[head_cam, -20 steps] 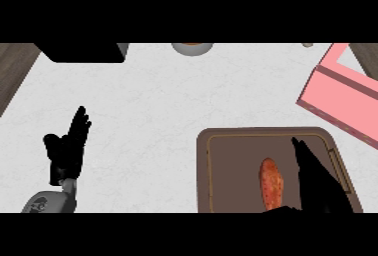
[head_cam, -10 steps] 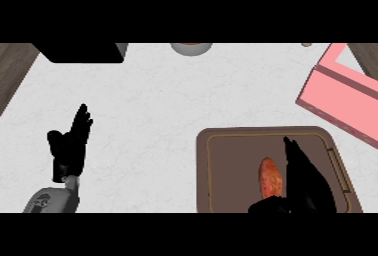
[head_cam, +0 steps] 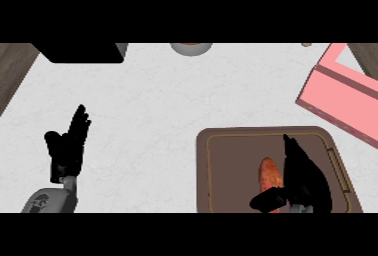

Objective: Pick the sweet potato from the tray and place it in the cardboard box

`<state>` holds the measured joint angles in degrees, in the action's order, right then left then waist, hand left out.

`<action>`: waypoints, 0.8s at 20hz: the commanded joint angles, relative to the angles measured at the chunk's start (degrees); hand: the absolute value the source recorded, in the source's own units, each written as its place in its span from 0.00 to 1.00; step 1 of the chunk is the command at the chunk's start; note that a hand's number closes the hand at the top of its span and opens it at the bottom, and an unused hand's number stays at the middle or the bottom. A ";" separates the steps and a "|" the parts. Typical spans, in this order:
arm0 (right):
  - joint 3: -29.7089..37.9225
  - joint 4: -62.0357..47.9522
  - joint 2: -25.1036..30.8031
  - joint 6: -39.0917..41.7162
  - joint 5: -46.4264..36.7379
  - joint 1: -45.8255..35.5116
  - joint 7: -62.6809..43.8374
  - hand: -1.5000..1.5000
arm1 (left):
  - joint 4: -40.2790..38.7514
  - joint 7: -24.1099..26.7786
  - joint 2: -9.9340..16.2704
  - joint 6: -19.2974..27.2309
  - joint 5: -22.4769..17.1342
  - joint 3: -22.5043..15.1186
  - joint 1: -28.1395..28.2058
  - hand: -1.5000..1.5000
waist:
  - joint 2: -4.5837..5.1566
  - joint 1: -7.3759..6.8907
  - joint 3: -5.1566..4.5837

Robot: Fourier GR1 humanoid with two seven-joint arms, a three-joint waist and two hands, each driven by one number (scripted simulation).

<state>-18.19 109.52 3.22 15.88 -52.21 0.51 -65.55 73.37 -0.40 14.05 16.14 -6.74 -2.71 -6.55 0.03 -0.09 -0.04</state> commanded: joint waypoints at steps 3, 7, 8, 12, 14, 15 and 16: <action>1.84 -3.88 -2.01 5.78 -1.87 -2.38 -7.49 0.00 | -2.21 -0.60 0.41 -1.87 -0.44 1.08 -1.71 0.50 | 0.07 0.16 0.00; 3.58 -5.14 -3.16 6.72 -0.93 -4.54 -8.02 0.00 | 3.13 -1.46 -1.54 0.10 1.69 -1.36 1.98 0.50 | -0.05 -0.21 0.03; 0.73 -6.01 -3.17 3.95 -3.03 -2.44 -7.02 0.00 | 2.45 -2.52 -1.54 0.25 1.76 -0.89 -0.55 0.50 | -0.04 0.01 0.03; 1.77 -10.83 -3.19 -1.06 -2.77 -1.61 -3.32 0.00 | 1.07 -1.03 1.07 -3.32 -0.33 2.46 0.66 0.50 | 0.00 -0.09 0.04; 2.71 -10.21 -3.20 0.22 -1.74 -3.24 -4.33 0.00 | 2.15 -0.38 -1.24 -1.74 1.57 0.85 1.88 0.50 | -0.03 -0.07 0.04; 0.31 -6.53 -3.20 1.31 -2.49 0.82 -6.00 0.00 | 1.84 -1.67 -1.06 -1.92 1.18 1.08 0.55 0.50 | -0.07 0.14 0.03; 3.09 -9.80 -3.20 0.64 -3.52 -0.45 -1.91 0.00 | 7.71 -2.04 -0.71 -1.83 1.25 0.51 6.34 0.50 | -0.11 -0.24 0.05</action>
<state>-15.33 101.73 0.48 16.62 -55.07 0.57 -62.15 76.28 -1.11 12.84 14.93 -5.41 -2.26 -4.10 -0.03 -0.11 -0.01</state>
